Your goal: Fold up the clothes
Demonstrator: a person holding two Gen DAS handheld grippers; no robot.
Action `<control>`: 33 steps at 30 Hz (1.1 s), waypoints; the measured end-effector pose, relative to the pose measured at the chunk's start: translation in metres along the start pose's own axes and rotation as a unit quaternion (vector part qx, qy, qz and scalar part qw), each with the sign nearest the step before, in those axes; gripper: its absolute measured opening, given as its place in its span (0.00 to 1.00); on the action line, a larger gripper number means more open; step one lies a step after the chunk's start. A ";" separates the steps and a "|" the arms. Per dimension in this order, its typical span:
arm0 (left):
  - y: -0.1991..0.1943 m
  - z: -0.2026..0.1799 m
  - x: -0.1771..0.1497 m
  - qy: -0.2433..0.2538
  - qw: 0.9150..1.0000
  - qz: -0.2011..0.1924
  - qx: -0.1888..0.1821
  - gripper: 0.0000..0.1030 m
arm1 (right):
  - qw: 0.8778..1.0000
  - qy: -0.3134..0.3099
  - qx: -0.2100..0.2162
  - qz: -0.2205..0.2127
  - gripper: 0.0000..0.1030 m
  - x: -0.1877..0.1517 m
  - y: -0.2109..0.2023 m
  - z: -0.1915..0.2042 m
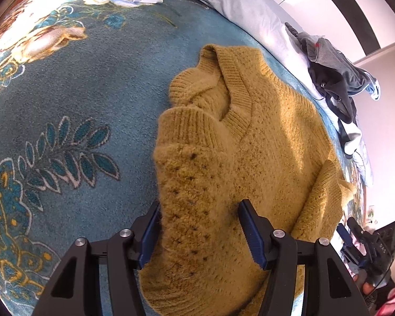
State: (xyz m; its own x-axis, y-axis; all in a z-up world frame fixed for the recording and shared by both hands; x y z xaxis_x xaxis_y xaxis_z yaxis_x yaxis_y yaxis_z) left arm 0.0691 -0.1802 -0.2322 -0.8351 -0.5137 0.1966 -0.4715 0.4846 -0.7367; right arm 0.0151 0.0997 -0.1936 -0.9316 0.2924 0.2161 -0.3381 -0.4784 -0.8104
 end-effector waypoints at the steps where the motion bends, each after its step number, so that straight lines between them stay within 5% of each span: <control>1: -0.001 0.000 0.000 0.001 1.000 0.000 0.000 0.60 | 1.000 -0.002 0.001 0.003 0.33 -0.001 0.004 0.004; 9: -0.020 0.010 -0.003 -0.012 1.000 -0.019 0.005 0.60 | 0.999 0.039 -0.017 0.018 0.33 -0.009 0.011 -0.010; 19: -0.023 0.012 -0.003 -0.035 0.999 -0.029 0.002 0.60 | 0.996 0.076 0.028 0.024 0.33 -0.011 0.029 -0.002; 22: -0.030 0.015 -0.003 -0.036 0.999 -0.036 0.003 0.60 | 0.996 0.081 0.042 0.004 0.09 -0.009 0.019 0.000; 28: -0.037 0.020 0.000 -0.057 0.997 -0.045 -0.015 0.60 | 0.993 0.065 0.080 -0.054 0.07 -0.007 -0.037 -0.007; 33: -0.037 0.019 0.002 -0.057 0.997 -0.045 -0.023 0.60 | 0.982 0.118 0.065 -0.130 0.07 -0.005 -0.112 -0.080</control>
State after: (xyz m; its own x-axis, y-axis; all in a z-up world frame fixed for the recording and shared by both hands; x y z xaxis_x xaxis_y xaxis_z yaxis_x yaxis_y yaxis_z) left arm 0.0902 -0.2123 -0.2167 -0.7525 -0.6323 0.1843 -0.5577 0.4628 -0.6890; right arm 0.0685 0.2174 -0.1478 -0.7595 0.5954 0.2622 -0.5896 -0.4597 -0.6641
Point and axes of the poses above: each gripper's, at about its wrist camera, not at the fingertips, and y roughly the way its jaws point, z to its left, x to its top, the point moved 7 cm from there along y, roughly the way its jaws point, and after that the axes turned 13 degrees about -x, right-handed, at the moved point
